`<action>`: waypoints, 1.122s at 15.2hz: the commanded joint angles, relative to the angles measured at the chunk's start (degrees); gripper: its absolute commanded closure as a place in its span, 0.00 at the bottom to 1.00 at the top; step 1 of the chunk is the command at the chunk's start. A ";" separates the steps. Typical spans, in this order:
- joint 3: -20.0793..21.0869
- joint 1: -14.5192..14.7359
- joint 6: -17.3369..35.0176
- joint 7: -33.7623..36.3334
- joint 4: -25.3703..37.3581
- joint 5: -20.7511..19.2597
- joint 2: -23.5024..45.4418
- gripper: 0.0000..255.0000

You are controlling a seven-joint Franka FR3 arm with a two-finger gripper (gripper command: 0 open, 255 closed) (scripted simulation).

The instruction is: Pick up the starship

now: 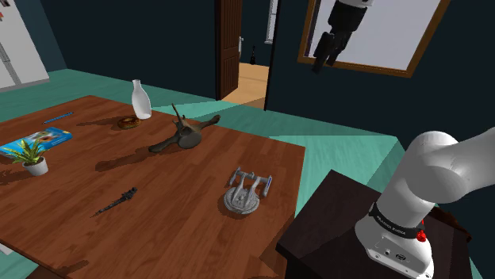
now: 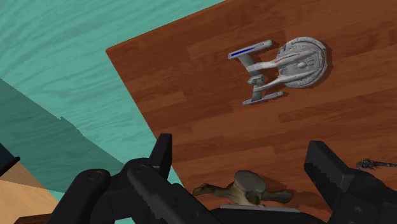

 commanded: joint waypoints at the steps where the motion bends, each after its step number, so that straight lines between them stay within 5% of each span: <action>1: 0.00 0.00 0.00 0.00 0.00 0.00 0.00 0.00; 17: 2.41 0.81 29.63 2.06 -17.41 -0.90 15.68 0.00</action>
